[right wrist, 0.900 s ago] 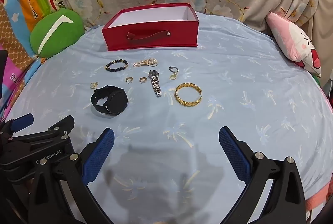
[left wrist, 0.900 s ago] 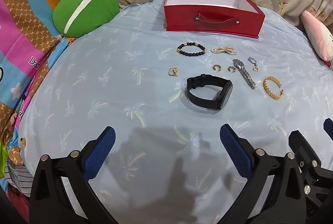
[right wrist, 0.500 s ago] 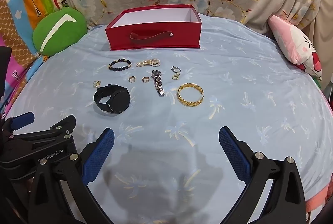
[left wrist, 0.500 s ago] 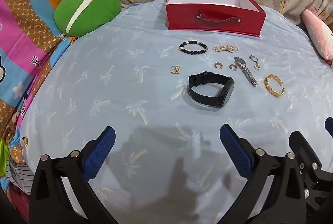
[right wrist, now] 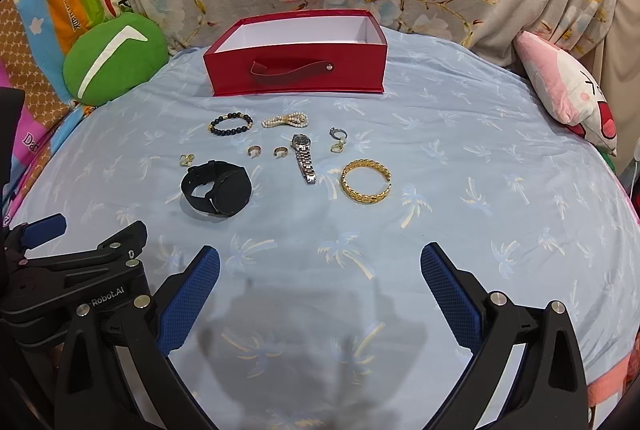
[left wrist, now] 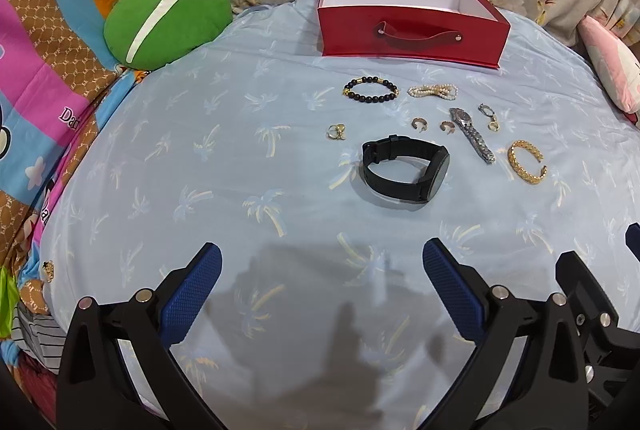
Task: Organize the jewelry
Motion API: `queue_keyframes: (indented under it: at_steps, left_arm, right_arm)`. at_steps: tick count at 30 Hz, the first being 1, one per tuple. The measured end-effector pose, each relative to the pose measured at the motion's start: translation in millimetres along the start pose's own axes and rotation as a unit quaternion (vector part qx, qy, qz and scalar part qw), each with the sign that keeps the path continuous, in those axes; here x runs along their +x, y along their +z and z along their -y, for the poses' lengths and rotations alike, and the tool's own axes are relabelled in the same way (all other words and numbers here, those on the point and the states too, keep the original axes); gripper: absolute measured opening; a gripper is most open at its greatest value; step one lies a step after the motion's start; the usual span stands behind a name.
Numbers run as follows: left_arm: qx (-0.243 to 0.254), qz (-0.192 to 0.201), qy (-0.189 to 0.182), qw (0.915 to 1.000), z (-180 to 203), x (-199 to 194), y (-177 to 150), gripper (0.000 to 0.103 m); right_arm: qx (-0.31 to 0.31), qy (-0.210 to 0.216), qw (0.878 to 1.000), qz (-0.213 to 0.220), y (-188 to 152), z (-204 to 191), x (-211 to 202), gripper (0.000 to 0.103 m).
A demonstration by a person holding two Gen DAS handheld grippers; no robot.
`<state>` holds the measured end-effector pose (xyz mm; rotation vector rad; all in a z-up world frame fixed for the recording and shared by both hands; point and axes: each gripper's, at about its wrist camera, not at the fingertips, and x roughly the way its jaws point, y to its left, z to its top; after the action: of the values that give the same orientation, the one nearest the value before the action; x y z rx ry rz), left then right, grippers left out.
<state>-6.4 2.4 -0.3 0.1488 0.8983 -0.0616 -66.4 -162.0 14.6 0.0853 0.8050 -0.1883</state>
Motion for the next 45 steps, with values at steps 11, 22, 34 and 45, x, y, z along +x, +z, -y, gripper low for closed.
queue_keyframes:
  at_steps: [11,22,34,45]
  left_arm:
    - [0.001,-0.002,0.001,1.0000,-1.6,0.6,-0.6,0.098]
    - [0.001,-0.002,0.001,1.0000,-1.2,1.2,-0.1,0.098]
    - [0.001,-0.002,-0.001,1.0000,0.5,1.5,-0.4,0.098]
    - [0.000,-0.002,-0.005,1.0000,3.1,3.1,-0.2,0.098]
  right_arm:
    - [0.002,0.009,1.000,-0.002,-0.4,0.0,2.3,0.098]
    - [0.004,0.006,1.000,0.003,-1.2,-1.3,1.5,0.098]
    - [0.004,0.005,1.000,0.003,-1.0,-1.6,0.5,0.098]
    - [0.003,0.004,1.000,0.003,-0.5,-1.2,0.2,0.098]
